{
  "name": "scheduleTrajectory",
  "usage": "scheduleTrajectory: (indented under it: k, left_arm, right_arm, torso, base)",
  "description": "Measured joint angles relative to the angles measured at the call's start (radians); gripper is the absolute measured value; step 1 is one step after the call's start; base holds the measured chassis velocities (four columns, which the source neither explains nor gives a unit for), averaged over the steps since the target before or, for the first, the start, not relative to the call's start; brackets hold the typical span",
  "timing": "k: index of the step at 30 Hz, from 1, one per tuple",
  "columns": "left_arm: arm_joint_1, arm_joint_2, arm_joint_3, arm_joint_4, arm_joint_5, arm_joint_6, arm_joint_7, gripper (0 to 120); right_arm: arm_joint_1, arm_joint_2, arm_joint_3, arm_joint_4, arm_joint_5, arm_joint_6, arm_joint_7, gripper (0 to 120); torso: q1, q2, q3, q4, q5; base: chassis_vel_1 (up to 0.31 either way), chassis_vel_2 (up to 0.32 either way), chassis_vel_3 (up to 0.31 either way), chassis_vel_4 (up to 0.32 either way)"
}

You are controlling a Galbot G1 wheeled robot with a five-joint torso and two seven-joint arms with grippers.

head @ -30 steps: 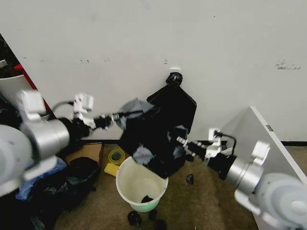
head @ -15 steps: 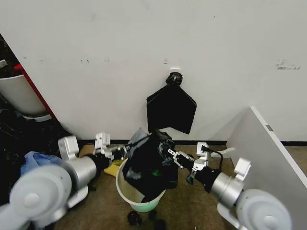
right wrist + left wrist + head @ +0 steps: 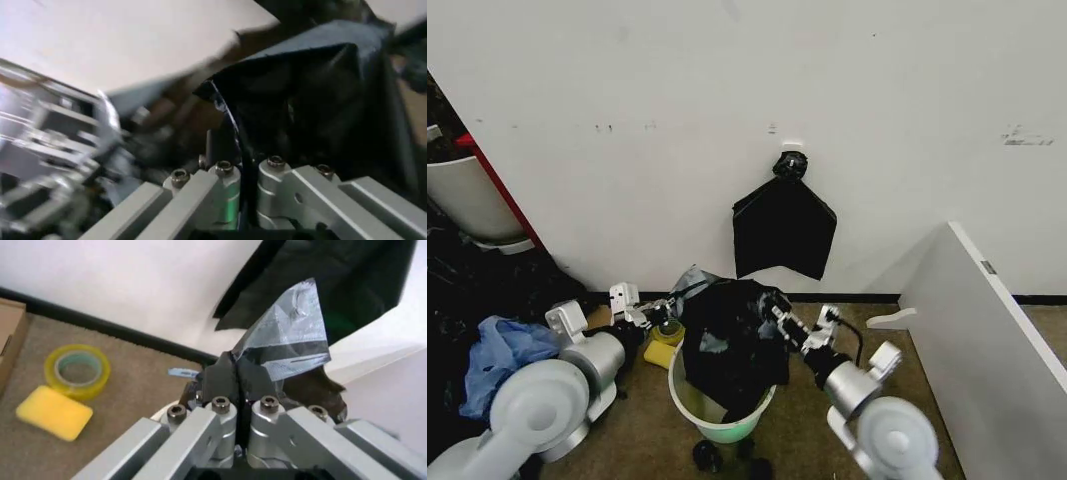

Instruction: Place the garbage bag over the trash bin.

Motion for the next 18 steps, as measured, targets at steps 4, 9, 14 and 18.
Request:
scheduleTrajectory:
  k: [4,9,14,18]
  left_arm:
    - [0.033,-0.012,0.002,0.008,0.034,-0.006,0.005,0]
    - [0.099,-0.027,0.01,0.036,0.093,-0.022,0.018,0]
    - [0.137,-0.058,0.034,0.078,0.16,-0.031,0.024,0]
    - [0.168,-0.065,0.053,0.089,0.191,-0.032,0.021,0]
  right_arm:
    - [-0.037,-0.029,-0.02,-0.003,-0.059,0.001,0.018,0]
    - [-0.065,-0.087,-0.051,0.013,-0.163,0.003,0.026,0]
    - [-0.062,-0.138,-0.079,0.011,-0.223,0.003,0.014,0]
    - [-0.054,-0.177,-0.118,-0.025,-0.297,0.01,0.006,0]
  torso:
    - [0.0,0.0,0.0,-0.0003,0.0003]
    - [0.0,0.0,0.0,-0.0001,0.0004]
    - [0.0,0.0,0.0,-0.0002,0.0003]
    - [0.0,0.0,0.0,-0.0002,0.0005]
  base:
    - [0.0,0.0,0.0,0.0]
    - [0.0,0.0,0.0,0.0]
    - [0.0,0.0,0.0,0.0]
    - [0.0,0.0,0.0,0.0]
